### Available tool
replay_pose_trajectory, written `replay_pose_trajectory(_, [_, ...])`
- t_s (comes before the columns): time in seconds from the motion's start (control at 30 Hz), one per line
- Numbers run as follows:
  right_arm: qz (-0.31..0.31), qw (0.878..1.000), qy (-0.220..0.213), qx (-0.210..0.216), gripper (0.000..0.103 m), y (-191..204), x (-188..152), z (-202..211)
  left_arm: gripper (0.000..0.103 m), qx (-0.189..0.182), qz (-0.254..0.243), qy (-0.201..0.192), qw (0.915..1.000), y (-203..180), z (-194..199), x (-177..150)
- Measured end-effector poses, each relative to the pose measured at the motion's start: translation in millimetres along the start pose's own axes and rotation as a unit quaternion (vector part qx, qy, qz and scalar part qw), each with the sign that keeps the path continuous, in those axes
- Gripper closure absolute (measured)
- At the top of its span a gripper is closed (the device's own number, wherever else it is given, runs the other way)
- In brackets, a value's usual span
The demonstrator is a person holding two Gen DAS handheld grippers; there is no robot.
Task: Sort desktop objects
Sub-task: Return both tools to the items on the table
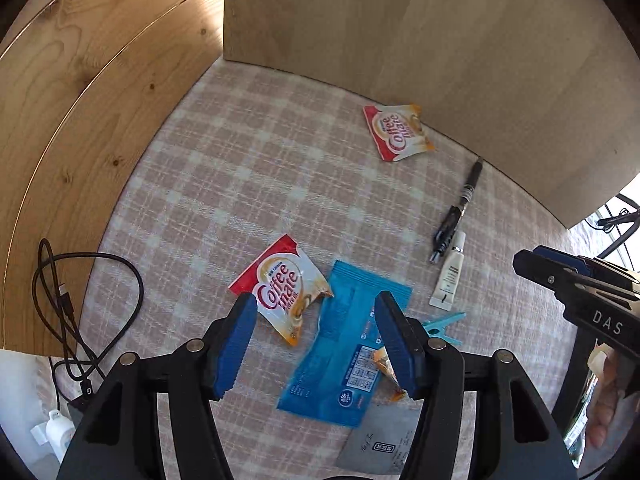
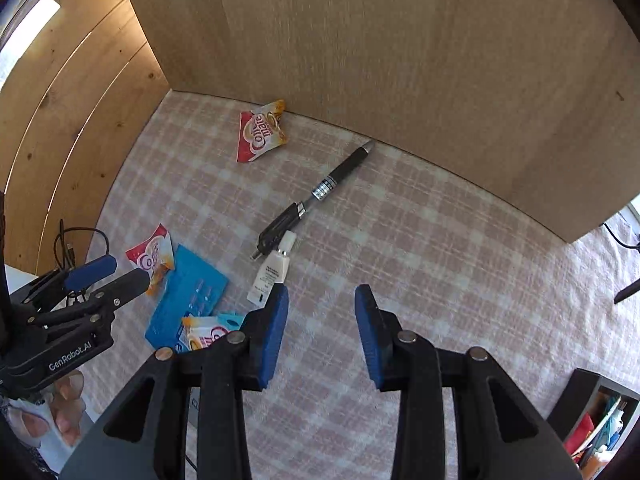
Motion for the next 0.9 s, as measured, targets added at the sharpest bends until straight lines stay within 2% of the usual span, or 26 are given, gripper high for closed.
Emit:
replay_pose_trajectory(0.57, [-0.025,0.999,0.02,-0.003,0.069,13.0,50.1,-48.9,0.04,-0.009,0.044,0.025,0.9987,14.0,-37.2,4.2])
replay_pose_trajectory(0.7, [-0.037,0.999,0.03,0.006,0.069,15.9,57.3,-57.8,0.04,-0.004,0.058,0.03,0.9979,18.8,-45.4,5.0])
replay_pose_trajectory(0.9, [-0.032,0.999,0.033,-0.009,0.069,20.0,60.7,-57.2,0.04,0.008,0.064,0.03,0.9975,27.0,-49.6,-2.1])
Point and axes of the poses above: each gripper's, at about its wrist camera, not at the fingertips, and z roughly against the way its jaws point, y to its left, x to its top, the point moved 9 cm from there along -z, roughly the way its jaws point, and after that the axes turned 5 degrees about z, right-handed, at the moved point
